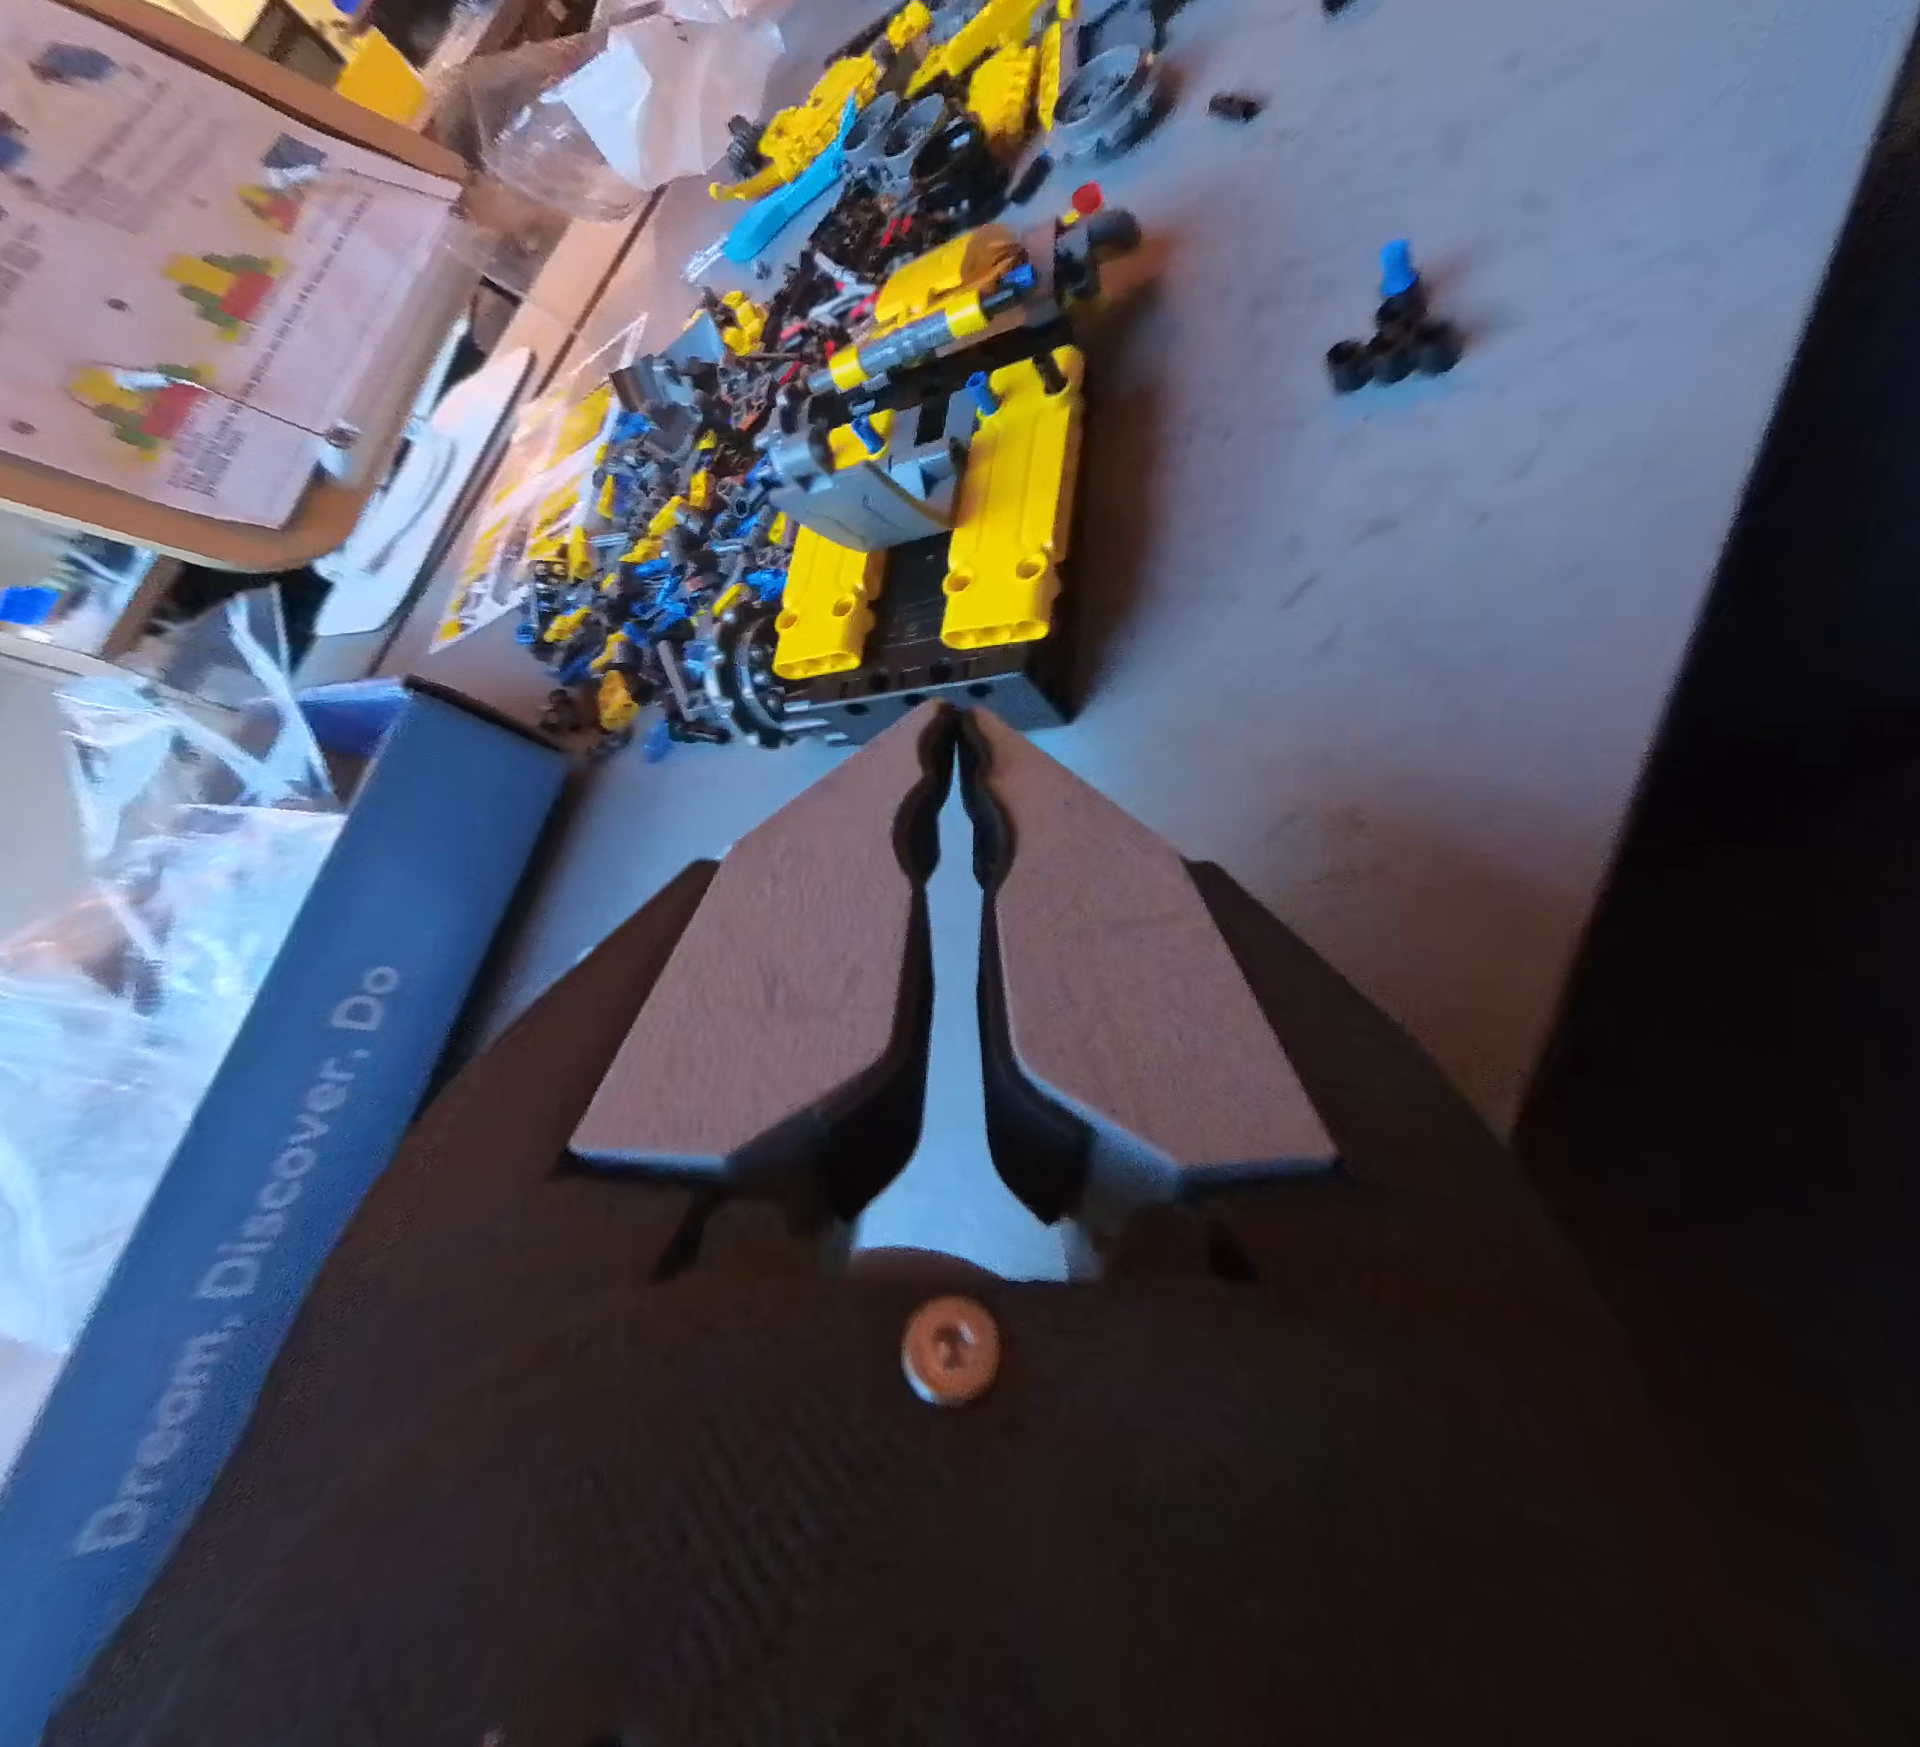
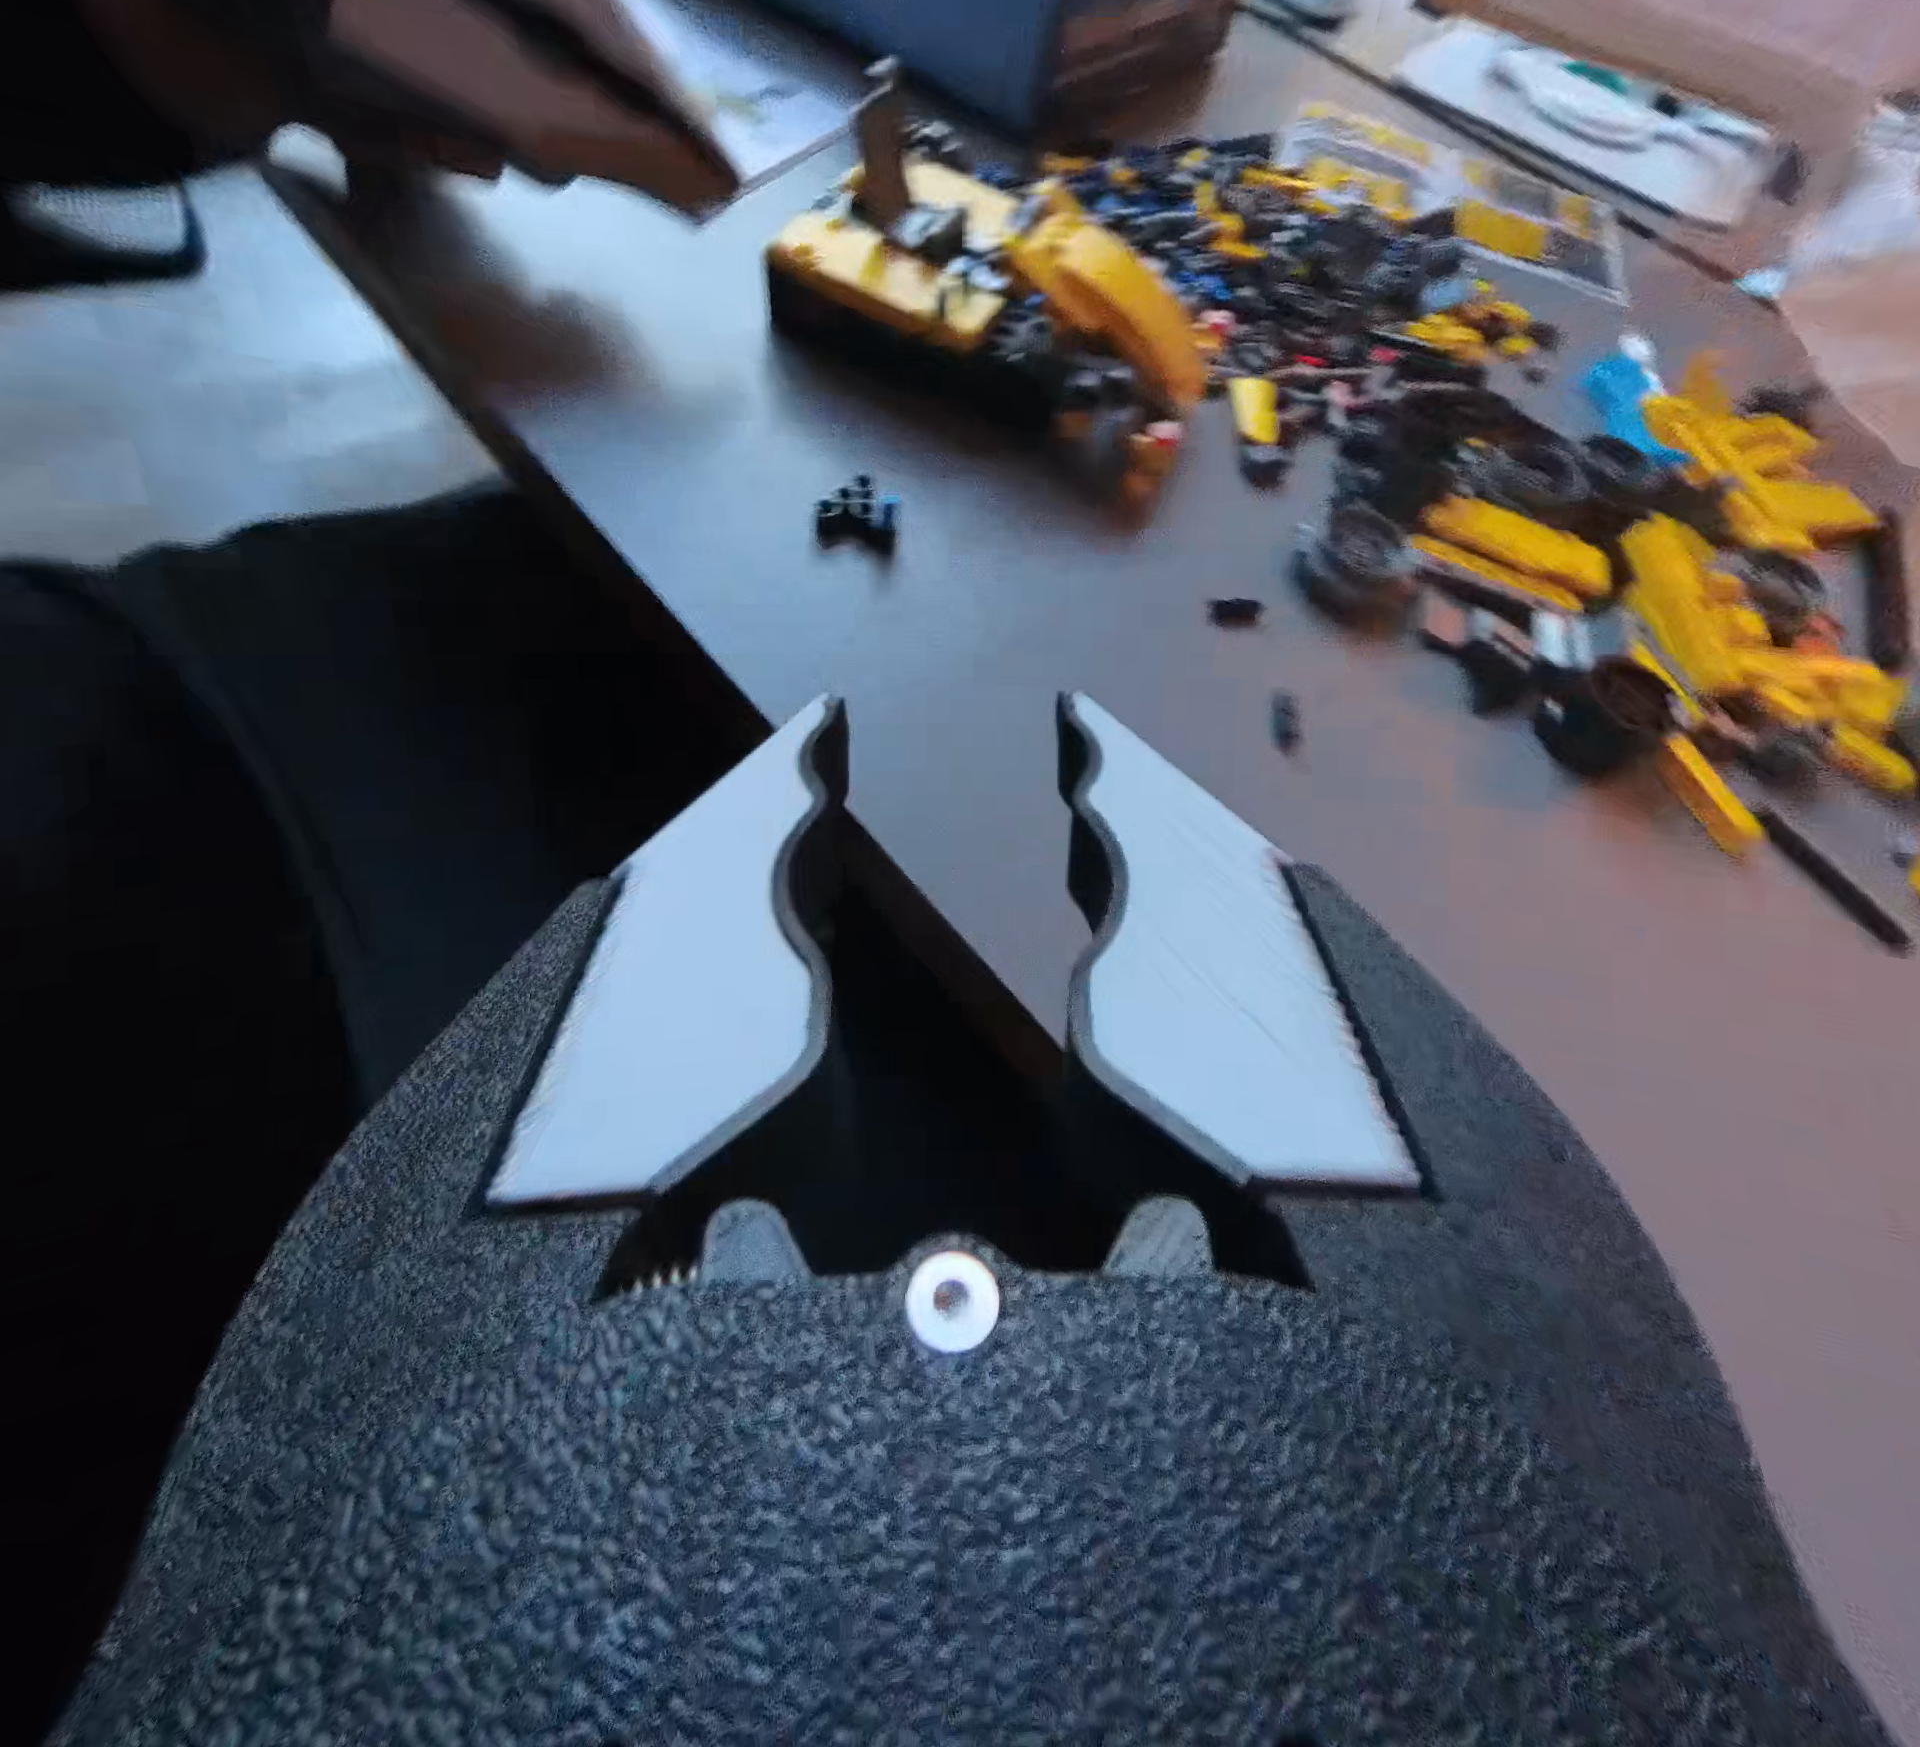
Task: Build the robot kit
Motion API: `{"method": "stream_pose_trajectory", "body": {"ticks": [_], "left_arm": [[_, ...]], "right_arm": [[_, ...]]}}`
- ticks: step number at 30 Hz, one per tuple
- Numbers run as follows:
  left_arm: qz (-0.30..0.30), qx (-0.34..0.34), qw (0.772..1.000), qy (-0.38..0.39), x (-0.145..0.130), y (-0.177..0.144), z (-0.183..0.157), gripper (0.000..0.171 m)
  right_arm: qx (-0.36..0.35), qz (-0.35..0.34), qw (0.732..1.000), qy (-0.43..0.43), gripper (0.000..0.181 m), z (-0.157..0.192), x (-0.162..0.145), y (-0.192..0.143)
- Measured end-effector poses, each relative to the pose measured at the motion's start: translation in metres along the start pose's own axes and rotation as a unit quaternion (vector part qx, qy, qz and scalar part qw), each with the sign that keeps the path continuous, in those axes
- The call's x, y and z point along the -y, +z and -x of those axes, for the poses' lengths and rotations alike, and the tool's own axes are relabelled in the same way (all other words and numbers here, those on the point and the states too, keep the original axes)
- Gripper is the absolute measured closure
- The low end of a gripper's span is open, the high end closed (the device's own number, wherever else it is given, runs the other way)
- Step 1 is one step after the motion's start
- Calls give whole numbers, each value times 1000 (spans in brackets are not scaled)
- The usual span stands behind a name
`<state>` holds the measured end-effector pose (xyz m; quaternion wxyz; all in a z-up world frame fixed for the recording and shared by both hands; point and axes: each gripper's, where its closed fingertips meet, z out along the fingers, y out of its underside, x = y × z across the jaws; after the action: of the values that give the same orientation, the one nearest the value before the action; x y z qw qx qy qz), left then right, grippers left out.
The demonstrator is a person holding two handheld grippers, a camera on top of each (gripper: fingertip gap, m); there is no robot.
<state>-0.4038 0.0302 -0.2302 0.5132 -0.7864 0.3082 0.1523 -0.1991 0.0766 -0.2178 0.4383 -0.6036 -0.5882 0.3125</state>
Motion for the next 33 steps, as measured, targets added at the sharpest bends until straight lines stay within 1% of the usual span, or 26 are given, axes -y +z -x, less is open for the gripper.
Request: {"method": "stream_pose_trajectory", "body": {"ticks": [2,4,9,12,18,22,25,30,33], "left_arm": [[17,2,1000,18,-5,5,-1,171],[23,11,999,27,-6,6,-1,171],[25,36,998,43,-6,6,2,171],[41,44,997,49,-10,9,3,171],[48,68,995,62,-11,10,7,171],[42,125,988,84,-7,16,21,171],[48,151,982,100,-6,24,28,171],[22,178,980,89,1,20,38,171],[22,190,977,91,1,19,41,171]], "right_arm": [[-19,-28,999,38,141,-18,0,-22],[-37,-41,997,58,142,-27,-5,-38],[-72,-32,995,63,142,-33,-25,-54],[-78,-38,994,62,141,-31,-27,-57],[-82,-74,993,38,141,-21,-15,-61],[-37,-80,996,28,136,-5,-12,-50],[-16,-86,996,25,133,3,-7,-45],[-2,-109,994,12,132,6,8,-43],[10,-121,993,10,131,6,15,-39]]}}
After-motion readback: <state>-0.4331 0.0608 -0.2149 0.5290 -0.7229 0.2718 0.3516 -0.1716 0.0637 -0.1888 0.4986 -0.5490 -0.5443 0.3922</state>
